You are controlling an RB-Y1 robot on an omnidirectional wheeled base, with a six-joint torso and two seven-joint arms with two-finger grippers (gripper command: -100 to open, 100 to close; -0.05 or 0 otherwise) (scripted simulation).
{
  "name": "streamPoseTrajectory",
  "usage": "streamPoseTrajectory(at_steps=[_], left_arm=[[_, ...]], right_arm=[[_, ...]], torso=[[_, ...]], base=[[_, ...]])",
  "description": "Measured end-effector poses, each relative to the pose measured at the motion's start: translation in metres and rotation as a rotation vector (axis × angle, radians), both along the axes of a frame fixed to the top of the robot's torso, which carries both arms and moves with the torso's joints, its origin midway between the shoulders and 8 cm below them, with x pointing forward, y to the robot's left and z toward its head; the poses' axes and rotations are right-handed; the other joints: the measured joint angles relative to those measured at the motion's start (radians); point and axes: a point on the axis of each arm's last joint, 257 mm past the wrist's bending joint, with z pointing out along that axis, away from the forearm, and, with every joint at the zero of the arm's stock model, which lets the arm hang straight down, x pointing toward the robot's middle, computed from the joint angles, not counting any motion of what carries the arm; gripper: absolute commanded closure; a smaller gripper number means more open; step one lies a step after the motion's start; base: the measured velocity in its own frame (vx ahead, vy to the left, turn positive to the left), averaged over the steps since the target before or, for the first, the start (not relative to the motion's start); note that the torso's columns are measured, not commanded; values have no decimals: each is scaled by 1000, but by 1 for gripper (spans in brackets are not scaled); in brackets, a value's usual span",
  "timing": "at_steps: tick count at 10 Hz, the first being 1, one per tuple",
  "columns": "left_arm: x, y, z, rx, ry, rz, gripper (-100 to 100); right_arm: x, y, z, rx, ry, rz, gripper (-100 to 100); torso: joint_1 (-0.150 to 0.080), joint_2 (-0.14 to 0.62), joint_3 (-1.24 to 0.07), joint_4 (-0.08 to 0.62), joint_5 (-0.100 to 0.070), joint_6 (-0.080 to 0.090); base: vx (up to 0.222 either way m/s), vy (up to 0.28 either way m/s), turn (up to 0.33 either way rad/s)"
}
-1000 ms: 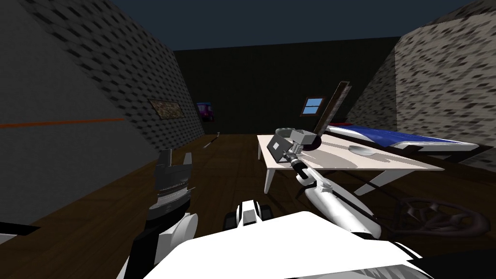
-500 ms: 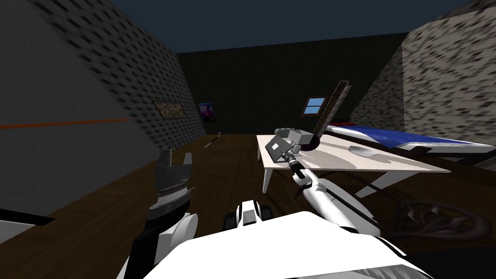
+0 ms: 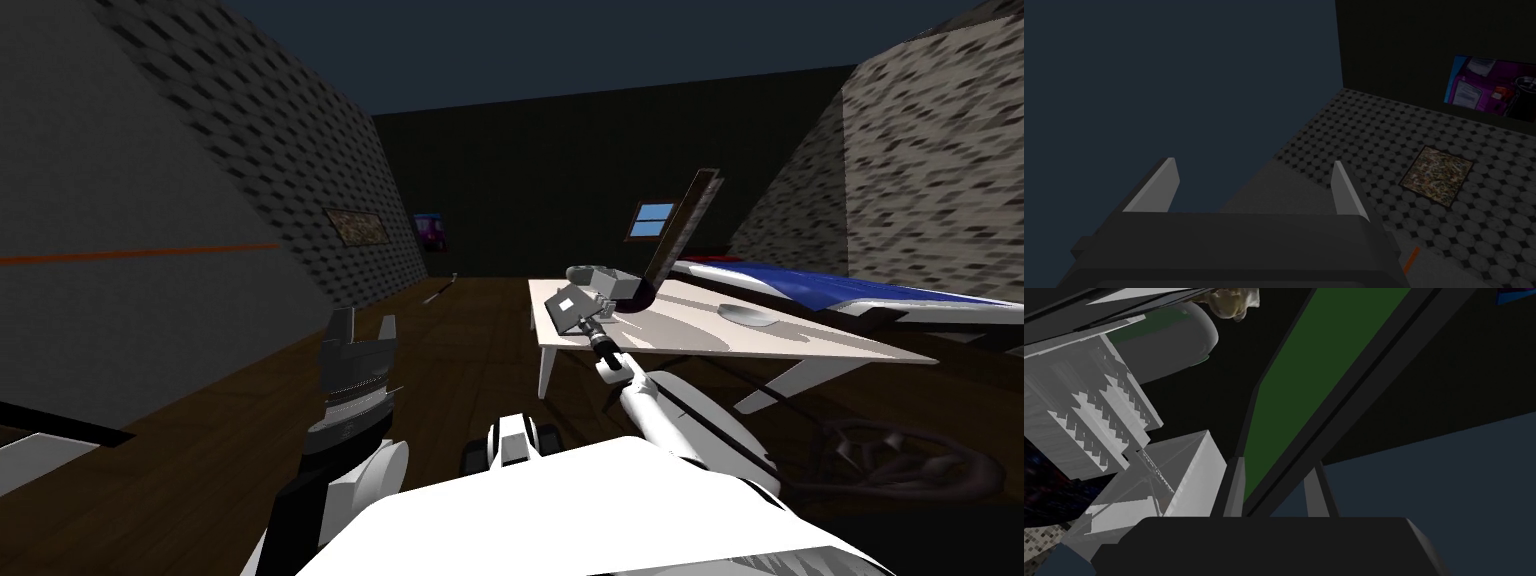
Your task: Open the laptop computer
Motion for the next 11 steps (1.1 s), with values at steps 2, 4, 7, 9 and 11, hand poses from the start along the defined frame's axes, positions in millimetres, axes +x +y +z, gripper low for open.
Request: streamPoseTrajectory(at_steps=[2,4,7,9,11], left_arm=[[0,0,0,0,0,0,0],[0,0,0,0,0,0,0],[0,0,0,0,0,0,0],[0,0,0,0,0,0,0],[0,0,0,0,0,0,0]], right_arm=[[1,2,-10,53,-6,-6,100],[-1,-3,-11,82,-19,-21,100],[3,-15,-10,127,-40,-52,-100],[12,-19,1,126,-39,-61,-100],[21,-24,11,127,-35,-70,-100]], torso=[[3,-1,0,0,1,0],[3,2,1,6,6,-1],[5,6,3,9,8,3],[6,11,6,11,9,4],[5,11,6,12,9,3]], base=[[-23,-37,4],[-53,-65,224],[-65,-36,75],[-66,16,33],[-59,5,36]])
